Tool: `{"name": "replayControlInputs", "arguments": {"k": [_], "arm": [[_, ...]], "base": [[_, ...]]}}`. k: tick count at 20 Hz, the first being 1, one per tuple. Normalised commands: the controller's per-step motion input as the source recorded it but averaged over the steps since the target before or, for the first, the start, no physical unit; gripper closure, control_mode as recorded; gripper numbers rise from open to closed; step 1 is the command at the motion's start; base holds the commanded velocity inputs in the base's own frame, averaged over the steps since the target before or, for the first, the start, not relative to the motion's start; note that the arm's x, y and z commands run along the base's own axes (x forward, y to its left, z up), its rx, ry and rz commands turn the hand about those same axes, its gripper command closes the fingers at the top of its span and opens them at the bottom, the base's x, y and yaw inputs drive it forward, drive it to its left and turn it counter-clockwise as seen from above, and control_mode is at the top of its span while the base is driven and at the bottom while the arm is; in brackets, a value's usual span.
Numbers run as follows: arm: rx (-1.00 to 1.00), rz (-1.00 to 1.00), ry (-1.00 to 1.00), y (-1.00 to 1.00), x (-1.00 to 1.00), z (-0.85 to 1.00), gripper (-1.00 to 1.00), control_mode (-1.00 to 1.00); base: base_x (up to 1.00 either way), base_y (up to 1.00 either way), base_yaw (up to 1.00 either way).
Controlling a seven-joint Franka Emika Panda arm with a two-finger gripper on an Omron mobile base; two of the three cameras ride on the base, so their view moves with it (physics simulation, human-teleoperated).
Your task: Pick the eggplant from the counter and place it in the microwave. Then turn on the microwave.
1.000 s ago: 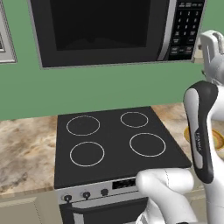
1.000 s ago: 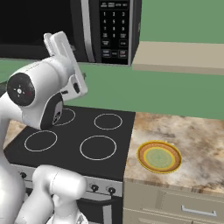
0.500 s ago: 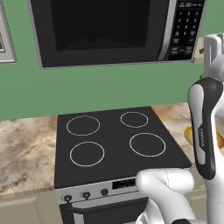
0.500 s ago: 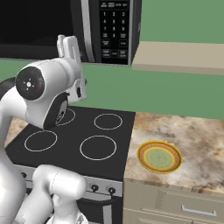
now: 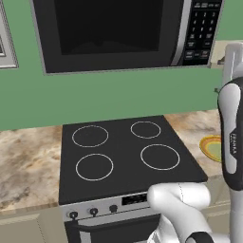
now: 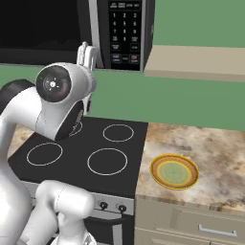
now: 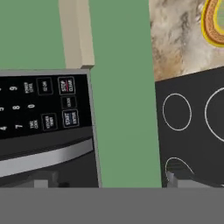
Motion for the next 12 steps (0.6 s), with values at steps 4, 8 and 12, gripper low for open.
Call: {"name": "replayControlInputs", "arguments": {"k": [4, 8, 12], "arm": [[0.19, 0.09, 0.09, 0.00, 0.10, -0.31, -1.00, -1.00], [0.12, 0.12, 0.02, 0.00, 0.24, -0.22, -1.00, -1.00], [0.03, 0.14, -0.02, 0.00, 0.20, -0.05, -1.00, -1.00]], "base": [[0.00, 0.00, 0.00], [0.00, 0.00, 0.00], [0.00, 0.00, 0.00]]}}
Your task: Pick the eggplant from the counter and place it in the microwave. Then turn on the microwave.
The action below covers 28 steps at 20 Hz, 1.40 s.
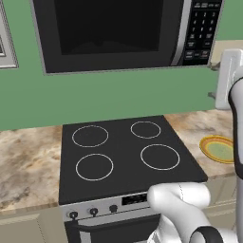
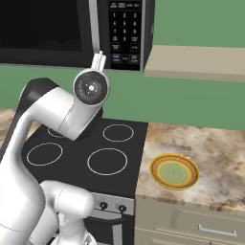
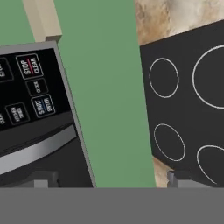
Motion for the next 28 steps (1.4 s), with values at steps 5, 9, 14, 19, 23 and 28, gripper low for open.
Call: {"name": "replayControlInputs", "arguments": {"k": [5, 9, 14, 19, 23, 28], "arm": [[0.00, 0.09, -0.08, 0.00, 0.19, 0.00, -1.00, -1.00], [0.00, 0.06, -0.06, 0.02, 0.19, 0.00, -1.00, -1.00], [0.00, 0.01, -0.01, 0.11, 0.21, -0.01, -1.00, -1.00], [0.00, 0.00, 0.00, 0.06, 0.27, 0.01, -1.00, -1.00], [0.00, 0.01, 0.00, 0.00, 0.25, 0.03, -1.00, -1.00], [0.00, 0.01, 0.00, -0.03, 0.22, 0.00, -1.00, -1.00]], "base": [[0.00, 0.00, 0.00], [0.00, 0.00, 0.00], [0.00, 0.00, 0.00], [0.00, 0.00, 0.00], [0.00, 0.00, 0.00], [0.00, 0.00, 0.00]]}}
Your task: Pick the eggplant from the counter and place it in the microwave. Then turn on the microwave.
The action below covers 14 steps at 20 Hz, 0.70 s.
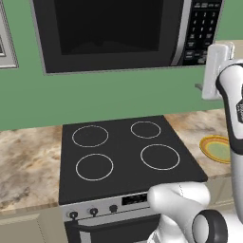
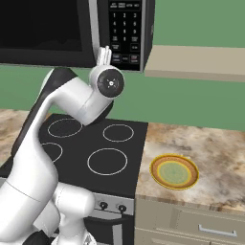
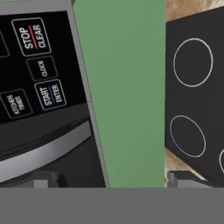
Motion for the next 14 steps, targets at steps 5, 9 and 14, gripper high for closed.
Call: {"name": "replayControlInputs", "arguments": {"k": [5, 9, 14], "arm": [[0.00, 0.02, 0.00, -0.07, 0.22, 0.01, -1.00, -1.00], [0.00, 0.03, 0.00, -0.08, 0.22, 0.02, -1.00, -1.00], [0.00, 0.03, 0.00, -0.01, 0.25, 0.00, -1.00, -1.00]], "base": [[0.00, 0.00, 0.00], [0.00, 0.00, 0.00], [0.00, 0.00, 0.00]]}}
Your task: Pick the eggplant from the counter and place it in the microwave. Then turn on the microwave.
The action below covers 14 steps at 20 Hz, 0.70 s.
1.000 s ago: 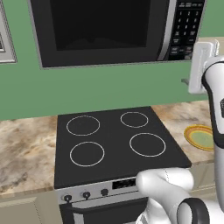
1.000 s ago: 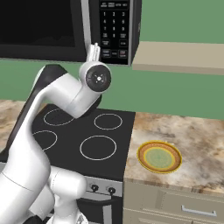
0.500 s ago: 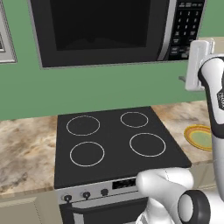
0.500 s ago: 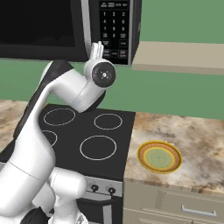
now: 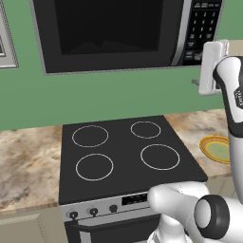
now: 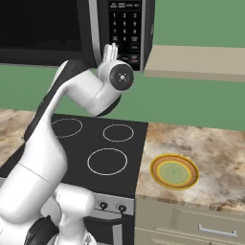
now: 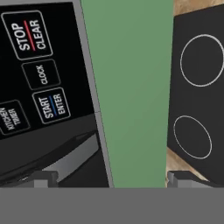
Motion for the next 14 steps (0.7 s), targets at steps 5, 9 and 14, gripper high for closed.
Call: {"name": "replayControlInputs", "arguments": {"k": [5, 9, 14], "arm": [[0.00, 0.02, 0.00, 0.00, 0.21, -0.01, -1.00, -1.00], [0.00, 0.02, 0.00, 0.00, 0.22, 0.00, -1.00, -1.00], [0.00, 0.02, 0.00, -0.02, 0.22, -0.01, -1.00, -1.00]], "base": [[0.00, 0.00, 0.00], [0.00, 0.00, 0.00], [0.00, 0.00, 0.00]]}}
